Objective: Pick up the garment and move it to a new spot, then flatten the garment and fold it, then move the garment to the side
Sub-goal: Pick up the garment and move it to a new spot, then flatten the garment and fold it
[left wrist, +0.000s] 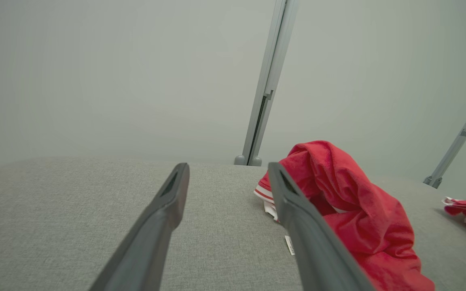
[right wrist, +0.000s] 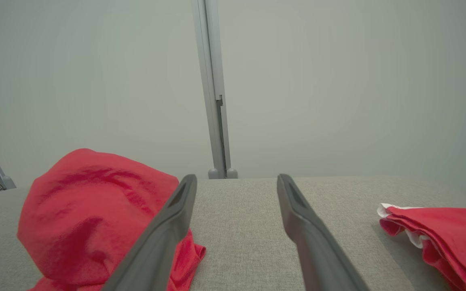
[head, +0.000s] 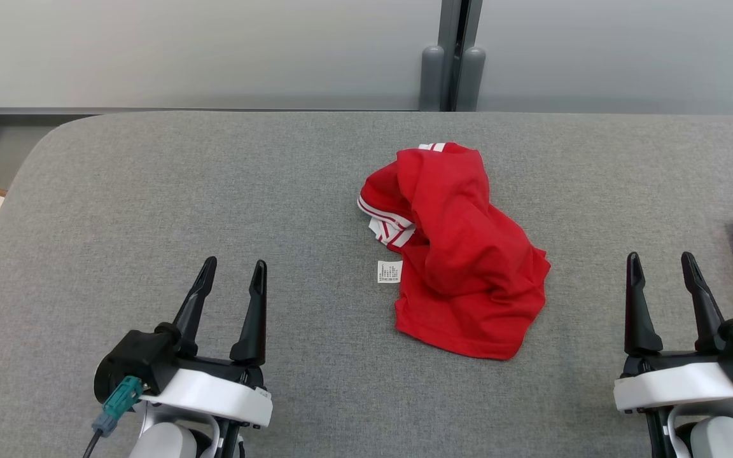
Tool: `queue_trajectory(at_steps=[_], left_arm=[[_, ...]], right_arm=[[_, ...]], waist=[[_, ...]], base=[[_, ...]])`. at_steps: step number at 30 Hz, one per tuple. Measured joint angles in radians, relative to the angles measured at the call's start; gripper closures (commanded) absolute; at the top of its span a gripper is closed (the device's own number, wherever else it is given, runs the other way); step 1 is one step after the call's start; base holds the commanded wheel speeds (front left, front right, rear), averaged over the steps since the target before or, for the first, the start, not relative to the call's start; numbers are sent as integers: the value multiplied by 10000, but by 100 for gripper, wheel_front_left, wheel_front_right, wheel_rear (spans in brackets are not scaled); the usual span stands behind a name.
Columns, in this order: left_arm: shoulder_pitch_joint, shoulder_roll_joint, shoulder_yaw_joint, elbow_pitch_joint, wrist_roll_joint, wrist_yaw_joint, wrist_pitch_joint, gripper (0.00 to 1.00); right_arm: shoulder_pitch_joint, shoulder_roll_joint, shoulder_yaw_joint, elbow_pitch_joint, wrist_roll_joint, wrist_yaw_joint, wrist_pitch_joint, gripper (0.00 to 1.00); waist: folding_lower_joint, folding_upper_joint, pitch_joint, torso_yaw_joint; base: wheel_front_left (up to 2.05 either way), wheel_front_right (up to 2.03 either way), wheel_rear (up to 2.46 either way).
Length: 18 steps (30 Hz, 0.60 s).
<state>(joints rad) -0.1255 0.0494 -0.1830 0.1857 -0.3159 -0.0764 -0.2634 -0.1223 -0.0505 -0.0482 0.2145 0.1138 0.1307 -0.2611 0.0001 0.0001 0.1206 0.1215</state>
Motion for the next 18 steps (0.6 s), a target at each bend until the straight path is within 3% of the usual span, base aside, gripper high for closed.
queue_trajectory(at_steps=[12, 18], left_arm=[[-7, -2, -96, 10, -48, 73, 2, 0], [-8, -6, -169, 12, -88, 123, 0, 0]], right_arm=[[-2, 2, 19, 130, 21, 0, 0, 0], [-10, -15, 683, 54, -332, 0, 0, 0]], waist=[[-1, 0, -21, 4], [-1, 0, 26, 152]], base=[[0, 0, 0], [0, 0, 0]])
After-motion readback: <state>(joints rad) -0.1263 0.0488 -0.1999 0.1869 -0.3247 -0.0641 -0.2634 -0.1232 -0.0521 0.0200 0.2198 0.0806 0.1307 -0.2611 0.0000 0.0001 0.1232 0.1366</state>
